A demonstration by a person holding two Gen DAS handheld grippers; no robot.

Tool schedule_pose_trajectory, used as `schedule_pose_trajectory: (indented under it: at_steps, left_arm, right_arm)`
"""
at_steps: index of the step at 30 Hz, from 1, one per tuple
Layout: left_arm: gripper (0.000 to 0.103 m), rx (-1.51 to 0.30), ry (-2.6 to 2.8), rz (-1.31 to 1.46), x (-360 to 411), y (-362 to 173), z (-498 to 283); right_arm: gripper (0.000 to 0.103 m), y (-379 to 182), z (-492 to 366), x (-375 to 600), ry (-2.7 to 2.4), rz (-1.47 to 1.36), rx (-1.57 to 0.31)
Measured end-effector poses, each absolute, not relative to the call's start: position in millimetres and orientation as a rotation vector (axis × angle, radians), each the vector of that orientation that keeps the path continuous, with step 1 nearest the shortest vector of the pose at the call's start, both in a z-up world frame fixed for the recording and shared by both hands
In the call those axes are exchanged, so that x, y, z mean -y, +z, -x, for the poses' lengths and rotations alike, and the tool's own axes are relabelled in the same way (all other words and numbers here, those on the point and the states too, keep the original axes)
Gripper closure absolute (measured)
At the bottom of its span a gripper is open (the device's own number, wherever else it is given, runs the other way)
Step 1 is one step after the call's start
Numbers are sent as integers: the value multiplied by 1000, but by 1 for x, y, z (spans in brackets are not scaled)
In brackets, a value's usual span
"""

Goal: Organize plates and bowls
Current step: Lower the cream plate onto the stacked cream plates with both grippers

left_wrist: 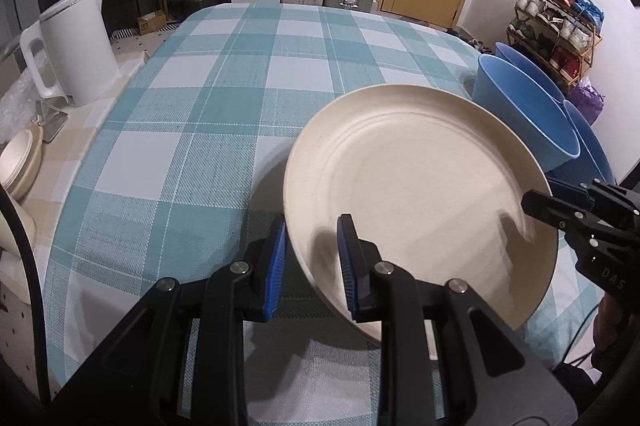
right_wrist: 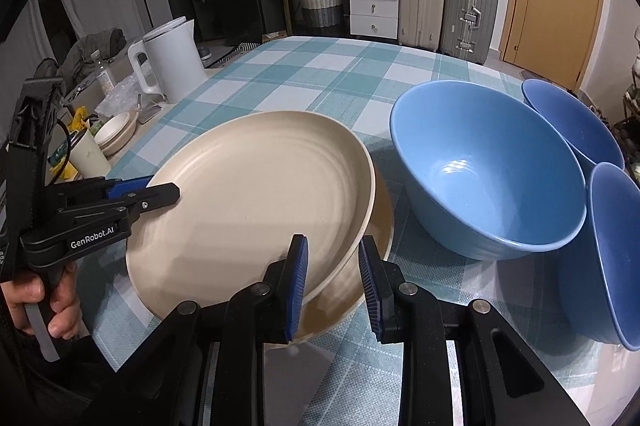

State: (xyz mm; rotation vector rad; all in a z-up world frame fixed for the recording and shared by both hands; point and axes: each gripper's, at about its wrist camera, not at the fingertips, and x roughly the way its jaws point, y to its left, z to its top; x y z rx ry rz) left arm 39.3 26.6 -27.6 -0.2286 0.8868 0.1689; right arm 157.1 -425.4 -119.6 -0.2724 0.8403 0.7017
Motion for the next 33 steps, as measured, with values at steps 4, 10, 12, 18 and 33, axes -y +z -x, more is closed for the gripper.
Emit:
schedule_pose_trajectory:
  at_steps: [4, 10, 12, 18, 33]
  left_arm:
    - [82, -874, 188, 218, -25, -29, -39]
    - [82, -864, 194, 204, -24, -27, -39]
    - [82, -862, 191, 197, -23, -26, -38]
    - [82, -873, 184, 183, -18, -31, -40]
    - [78, -886, 182, 150, -10, -39, -48]
  right_arm:
    - [76, -118, -154, 423, 694, 292, -822]
    - [75, -120, -150, 419, 681, 325, -814]
    - [75, -122, -149, 419, 669, 332, -819]
    - [75, -129, -150, 417, 636, 349, -833]
    - [70, -140, -154, 416, 609, 367, -837]
